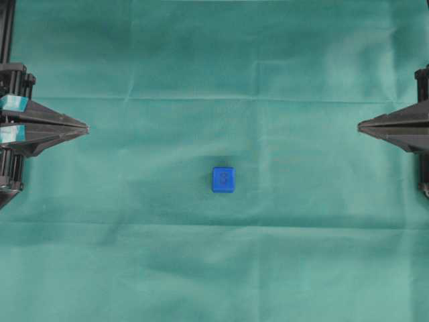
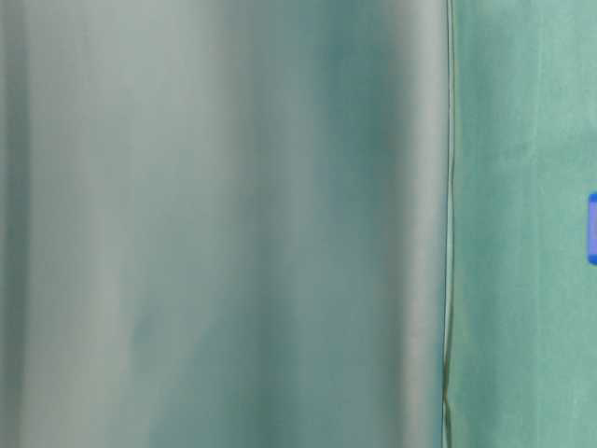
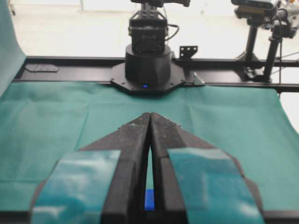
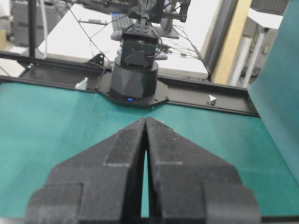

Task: Handover the blue block to the right arm after grasping it with the left arm, then place it in the designated position.
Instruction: 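Open the left gripper and move it toward the blue cube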

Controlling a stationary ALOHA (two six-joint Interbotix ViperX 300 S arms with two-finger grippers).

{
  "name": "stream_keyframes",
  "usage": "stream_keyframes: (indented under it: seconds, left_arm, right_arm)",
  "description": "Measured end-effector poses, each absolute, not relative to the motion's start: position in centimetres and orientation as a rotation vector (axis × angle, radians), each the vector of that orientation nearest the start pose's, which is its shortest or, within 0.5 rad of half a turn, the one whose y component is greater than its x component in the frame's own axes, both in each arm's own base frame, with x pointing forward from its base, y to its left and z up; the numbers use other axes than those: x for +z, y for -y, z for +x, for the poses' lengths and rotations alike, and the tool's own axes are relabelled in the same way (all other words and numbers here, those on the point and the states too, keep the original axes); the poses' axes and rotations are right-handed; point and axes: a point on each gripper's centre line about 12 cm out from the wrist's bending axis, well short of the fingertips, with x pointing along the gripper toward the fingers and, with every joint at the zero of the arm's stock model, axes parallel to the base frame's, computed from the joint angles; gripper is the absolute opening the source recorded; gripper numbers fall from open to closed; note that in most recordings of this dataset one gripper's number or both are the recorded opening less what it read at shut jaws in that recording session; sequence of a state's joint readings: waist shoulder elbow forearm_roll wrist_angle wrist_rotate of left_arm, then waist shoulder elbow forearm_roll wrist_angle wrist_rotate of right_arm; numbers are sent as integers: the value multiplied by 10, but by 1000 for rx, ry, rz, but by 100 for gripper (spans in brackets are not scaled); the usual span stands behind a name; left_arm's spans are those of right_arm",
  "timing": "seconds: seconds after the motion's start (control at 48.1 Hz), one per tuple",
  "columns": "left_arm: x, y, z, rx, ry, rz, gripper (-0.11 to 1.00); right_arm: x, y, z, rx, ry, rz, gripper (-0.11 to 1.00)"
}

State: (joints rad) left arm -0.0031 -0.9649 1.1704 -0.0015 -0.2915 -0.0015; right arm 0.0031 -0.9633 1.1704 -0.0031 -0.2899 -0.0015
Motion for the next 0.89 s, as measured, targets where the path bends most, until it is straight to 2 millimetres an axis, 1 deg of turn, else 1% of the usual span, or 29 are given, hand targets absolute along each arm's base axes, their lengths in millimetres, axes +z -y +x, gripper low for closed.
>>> stream_keyframes:
  seconds: [0.208,0.541,0.707,0.77,0.811,0.832,0.895]
  left_arm:
    - [292,1,200,-3,51,6,2]
    - [288,1,200,-6,23,6,2]
    - [291,1,200,-6,26,8,2]
    - [292,1,201,-6,29,8,7]
    - [292,1,201,-6,28,8,14]
    - [292,1,201,-6,28,8,19]
    - [292,2,201,-8,29,8,35]
  right_arm:
    - [290,0,202,-2,35,59,0]
    - [290,0,204,-1,14,67,0]
    - [288,0,206,-2,-11,71,0]
    - [289,0,206,-2,-17,71,1]
    - [290,0,207,-2,-18,75,6]
    - [290,0,207,-2,-18,75,10]
    - [292,0,207,-2,-15,79,27]
